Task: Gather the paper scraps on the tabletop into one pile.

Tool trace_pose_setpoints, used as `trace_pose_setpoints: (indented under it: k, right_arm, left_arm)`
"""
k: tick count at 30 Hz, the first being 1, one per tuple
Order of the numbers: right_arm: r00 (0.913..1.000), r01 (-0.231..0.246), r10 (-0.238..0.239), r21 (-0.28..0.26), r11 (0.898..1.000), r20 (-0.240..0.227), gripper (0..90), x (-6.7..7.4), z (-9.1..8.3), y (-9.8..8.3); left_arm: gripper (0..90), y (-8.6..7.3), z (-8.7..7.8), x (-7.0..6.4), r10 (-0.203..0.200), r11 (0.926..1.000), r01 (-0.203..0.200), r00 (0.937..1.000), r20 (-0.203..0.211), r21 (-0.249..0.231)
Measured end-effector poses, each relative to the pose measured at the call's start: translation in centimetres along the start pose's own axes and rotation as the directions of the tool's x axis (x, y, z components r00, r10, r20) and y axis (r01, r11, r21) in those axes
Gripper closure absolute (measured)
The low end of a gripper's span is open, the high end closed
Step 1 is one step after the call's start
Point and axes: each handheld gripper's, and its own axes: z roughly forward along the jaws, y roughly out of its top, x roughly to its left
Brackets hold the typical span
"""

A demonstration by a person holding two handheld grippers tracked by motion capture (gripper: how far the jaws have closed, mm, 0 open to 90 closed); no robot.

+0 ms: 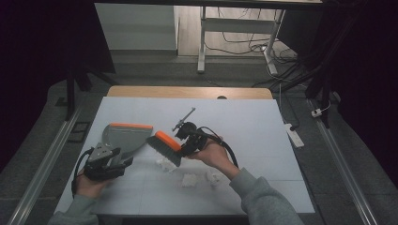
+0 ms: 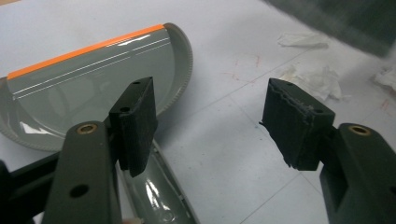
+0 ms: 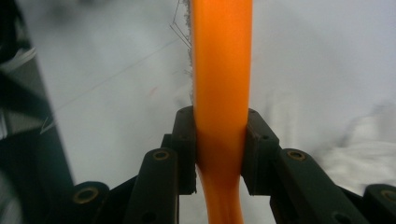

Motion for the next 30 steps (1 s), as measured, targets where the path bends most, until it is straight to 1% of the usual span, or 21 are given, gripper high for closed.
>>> trace_pose_setpoints:
  k: [3, 5, 7, 8, 11, 12, 14, 15, 18, 19, 22, 23, 26, 27, 28, 30]
  right_arm:
    - [0.9989, 0.039, -0.038, 0.028, 0.999, -0.029, 70.1, 1.5, 0.9, 0.0]
    - [0.9981, 0.039, -0.037, 0.045, 0.998, -0.050, 70.0, 2.3, 1.8, 0.2]
    - [0.9972, 0.022, -0.019, 0.048, 0.999, -0.073, 70.0, 2.6, 3.0, 0.6]
    - [0.9966, 0.024, -0.020, 0.054, 0.998, -0.080, 70.0, 2.6, 3.6, 0.9]
    - [0.9949, 0.007, -0.002, 0.047, 0.999, -0.100, 70.0, 2.7, 5.1, 1.7]
    - [0.9952, 0.015, -0.010, 0.053, 0.999, -0.098, 70.0, 2.5, 5.5, 1.9]
    - [0.9974, 0.002, 0.002, 0.059, 0.998, -0.072, 70.1, 2.1, 6.1, 2.1]
    - [0.9980, -0.019, 0.023, 0.064, 0.998, -0.059, 70.1, 1.6, 6.1, 2.0]
    - [0.9969, -0.074, 0.075, 0.057, 0.996, -0.024, 70.0, -0.2, 5.5, 1.1]
    - [0.9952, -0.096, 0.097, 0.058, 0.994, -0.015, 70.0, -0.9, 5.1, 0.6]
    - [0.9847, -0.174, 0.174, 0.048, 0.984, 0.017, 70.1, -2.8, 3.8, -1.2]
    - [0.9788, -0.204, 0.203, 0.037, 0.978, 0.026, 70.1, -3.2, 3.3, -1.8]
    - [0.9725, -0.222, 0.219, 0.022, 0.975, 0.079, 70.1, -4.2, 1.7, -3.2]
    - [0.9703, -0.228, 0.226, 0.011, 0.974, 0.087, 70.1, -4.4, 1.2, -3.6]
    - [0.9693, -0.229, 0.229, -0.003, 0.973, 0.090, 70.1, -4.6, 0.7, -3.8]
    - [0.9702, -0.228, 0.230, -0.032, 0.973, 0.076, 70.1, -4.5, -0.4, -4.1]
  left_arm:
    - [35.7, 0.0, 0.0, 0.1, -0.005, 1.0000, 0.005, 1.0000, -0.004, -0.001]
    - [35.7, 0.0, 0.0, 0.1, -0.005, 1.0000, 0.005, 1.0000, -0.006, 0.000]
    - [35.7, 0.0, 0.1, 0.0, 0.000, 1.0000, 0.000, 1.0000, -0.009, 0.002]
    - [35.7, 0.0, 0.1, -0.1, 0.002, 1.0000, -0.002, 1.0000, -0.008, 0.005]
    - [35.7, 0.0, 0.2, -0.1, 0.007, 0.9999, -0.007, 0.9999, -0.008, 0.011]
    - [35.6, 0.0, 0.2, -0.1, 0.006, 0.9999, -0.006, 1.0000, -0.008, 0.012]
    - [35.7, -0.1, 0.2, 0.0, 0.001, 1.0000, -0.001, 1.0000, -0.006, 0.009]
    - [35.7, -0.1, 0.1, 0.0, 0.000, 1.0000, 0.000, 1.0000, -0.006, 0.008]
    - [35.8, -0.1, 0.2, 0.1, 0.000, 1.0000, 0.000, 1.0000, -0.005, 0.008]
    - [35.8, -0.1, 0.2, 0.0, 0.000, 1.0000, 0.000, 1.0000, -0.004, 0.009]
    - [35.8, -0.1, 0.3, -0.1, 0.007, 0.9999, -0.007, 1.0000, -0.005, 0.013]
    - [35.7, -0.1, 0.3, -0.1, 0.008, 0.9999, -0.008, 1.0000, -0.005, 0.014]
    - [35.8, 0.0, 0.3, -0.1, 0.007, 0.9999, -0.007, 1.0000, -0.007, 0.016]
    - [35.7, 0.0, 0.4, -0.1, 0.007, 0.9998, -0.007, 1.0000, -0.006, 0.018]
    - [35.8, 0.0, 0.4, -0.2, 0.009, 0.9998, -0.008, 0.9999, -0.007, 0.019]
    - [35.7, -0.1, 0.4, -0.2, 0.009, 0.9997, -0.009, 0.9999, -0.007, 0.021]
